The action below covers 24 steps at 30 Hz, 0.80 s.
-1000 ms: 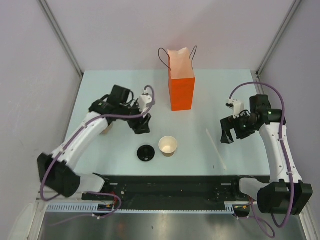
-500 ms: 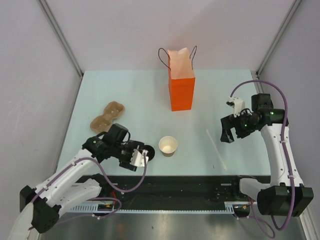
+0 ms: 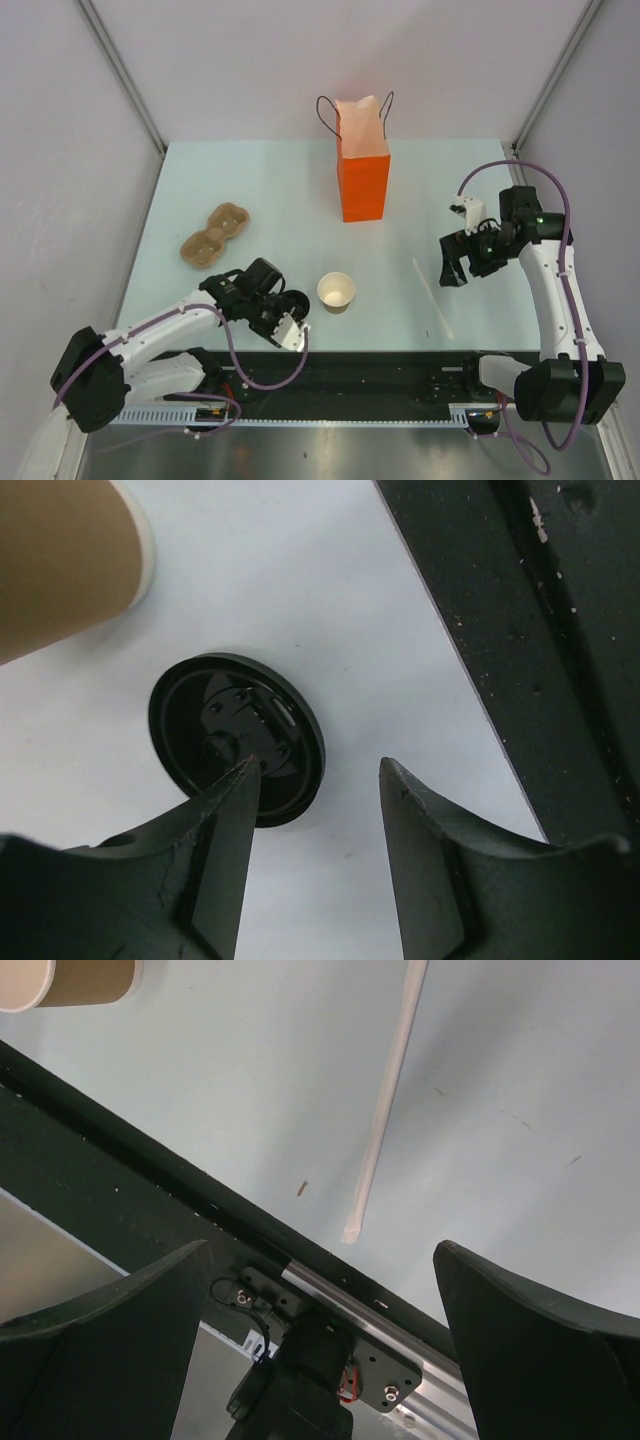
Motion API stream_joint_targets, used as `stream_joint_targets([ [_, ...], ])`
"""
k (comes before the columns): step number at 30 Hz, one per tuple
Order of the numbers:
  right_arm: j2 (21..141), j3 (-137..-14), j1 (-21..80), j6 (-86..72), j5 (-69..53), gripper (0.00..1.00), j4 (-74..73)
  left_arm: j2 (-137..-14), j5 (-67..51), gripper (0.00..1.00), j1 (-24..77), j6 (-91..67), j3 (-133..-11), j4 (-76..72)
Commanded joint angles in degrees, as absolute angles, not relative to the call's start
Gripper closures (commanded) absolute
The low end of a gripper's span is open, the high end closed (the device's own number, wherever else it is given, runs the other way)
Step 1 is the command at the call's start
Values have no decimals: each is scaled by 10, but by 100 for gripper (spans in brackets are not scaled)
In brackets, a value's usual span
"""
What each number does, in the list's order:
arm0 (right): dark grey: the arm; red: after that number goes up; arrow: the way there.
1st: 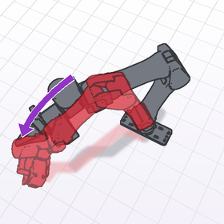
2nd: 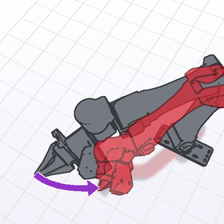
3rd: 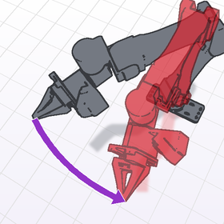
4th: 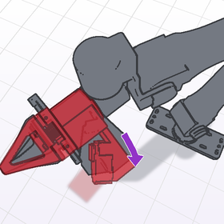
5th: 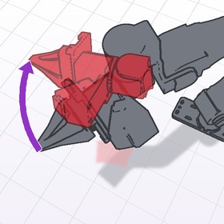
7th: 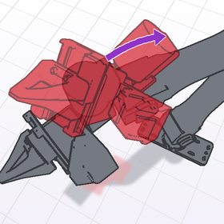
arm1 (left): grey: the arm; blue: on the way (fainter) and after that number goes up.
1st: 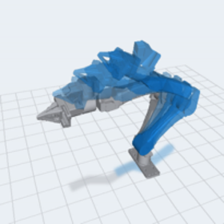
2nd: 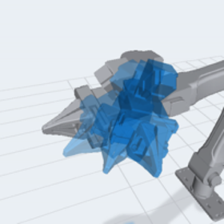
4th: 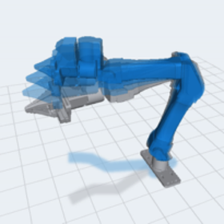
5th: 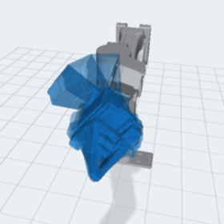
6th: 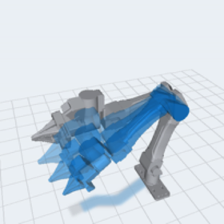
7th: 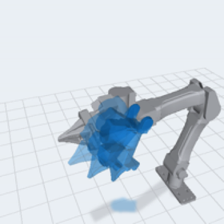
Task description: Pack the takeout coffee
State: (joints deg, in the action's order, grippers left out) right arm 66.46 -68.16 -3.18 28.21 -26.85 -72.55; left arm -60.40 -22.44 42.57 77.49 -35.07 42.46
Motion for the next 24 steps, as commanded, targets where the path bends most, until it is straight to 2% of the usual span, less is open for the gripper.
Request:
stream_joint_targets([
  [1, 666, -705, -30, 290, -276, 0, -731, -636, -208, 45, 432, 791, -337, 371],
  [10, 669, -705, -31, 290, -278, 0, -742, -702, -185, 64, 432, 757, -335, 329],
  [13, 671, -709, -31, 285, -288, 0, -746, -701, -183, 76, 432, 749, -343, 343],
  [14, 672, -712, -31, 285, -293, 0, -748, -698, -184, 84, 432, 744, -345, 350],
  [16, 673, -722, -32, 286, -300, 0, -750, -676, -183, 92, 432, 738, -350, 373],
  [17, 674, -726, -32, 287, -301, 0, -751, -665, -185, 100, 431, 730, -352, 381],
  [20, 674, -757, -33, 297, -305, 1, -759, -611, -211, 100, 422, 695, -376, 431],
  [24, 679, -829, -32, 306, -324, 0, -785, -551, -299, 100, 370, 615, -510, 553],
])
